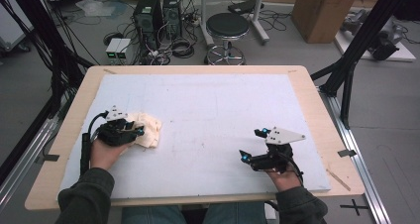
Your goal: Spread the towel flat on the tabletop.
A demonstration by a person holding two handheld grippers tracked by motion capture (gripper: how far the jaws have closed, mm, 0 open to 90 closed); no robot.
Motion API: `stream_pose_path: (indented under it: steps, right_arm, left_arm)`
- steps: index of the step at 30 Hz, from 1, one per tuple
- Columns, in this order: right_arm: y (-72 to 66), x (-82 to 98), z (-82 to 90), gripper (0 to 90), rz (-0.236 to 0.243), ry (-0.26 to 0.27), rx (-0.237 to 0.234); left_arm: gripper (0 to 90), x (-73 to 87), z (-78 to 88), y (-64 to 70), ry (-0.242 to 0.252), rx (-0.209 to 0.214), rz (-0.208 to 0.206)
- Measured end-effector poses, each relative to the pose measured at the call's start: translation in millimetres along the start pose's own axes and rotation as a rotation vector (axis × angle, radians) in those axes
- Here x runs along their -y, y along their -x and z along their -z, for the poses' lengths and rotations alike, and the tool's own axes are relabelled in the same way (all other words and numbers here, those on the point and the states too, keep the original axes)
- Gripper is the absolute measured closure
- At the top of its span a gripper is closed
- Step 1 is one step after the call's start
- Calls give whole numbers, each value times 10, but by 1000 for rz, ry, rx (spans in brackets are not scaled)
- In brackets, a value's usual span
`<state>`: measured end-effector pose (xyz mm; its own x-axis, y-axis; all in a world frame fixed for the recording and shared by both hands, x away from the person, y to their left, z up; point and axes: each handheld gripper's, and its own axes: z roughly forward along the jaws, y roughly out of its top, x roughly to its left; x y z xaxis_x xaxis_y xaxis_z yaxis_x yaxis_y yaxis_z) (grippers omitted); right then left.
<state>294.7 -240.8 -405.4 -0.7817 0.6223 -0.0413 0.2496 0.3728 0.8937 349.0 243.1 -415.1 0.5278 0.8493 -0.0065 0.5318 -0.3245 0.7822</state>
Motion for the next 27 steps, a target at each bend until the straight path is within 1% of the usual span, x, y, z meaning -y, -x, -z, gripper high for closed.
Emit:
stream_pose_path:
  steps: [5, 6, 8, 11, 13, 15, 17, 18, 20, 23, 27]
  right_arm:
    - [1, 3, 3, 107, 3, 1, 0]
    - [-7, 5, 5, 107, -4, -3, -2]
    - [-5, 7, 4, 107, 2, -3, -4]
    - [-11, 11, 8, 107, -5, -9, -4]
    - [-8, 15, 7, 107, -2, -6, -6]
    - [-5, 18, 9, 107, -2, -7, -9]
    - [-6, 19, 9, 107, 0, -7, -8]
    - [-7, 18, 9, 107, 0, -6, -10]
    - [-8, 16, 10, 107, -1, -6, -10]
    - [-9, 13, 9, 107, -3, -5, -11]
    - [-7, 12, -1, 107, 2, -6, -11]
  left_arm:
    - [673, 23, -102, -21, -39, 3, 9]
    - [692, 28, -117, -19, -40, 1, 10]
    - [727, 45, -147, -18, -45, -3, 12]
    - [771, 69, -172, -20, -34, -2, 21]
    - [789, 70, -169, -22, -33, -5, 15]
    - [801, 64, -157, -19, -28, -6, 20]
    - [807, 60, -144, -21, -13, -3, 35]
    - [808, 56, -129, -26, -12, -3, 36]
    - [811, 45, -104, -22, 11, 2, 50]
    - [813, 22, -51, -18, 39, 9, 59]
    - [815, -44, 25, 11, 57, 18, 49]
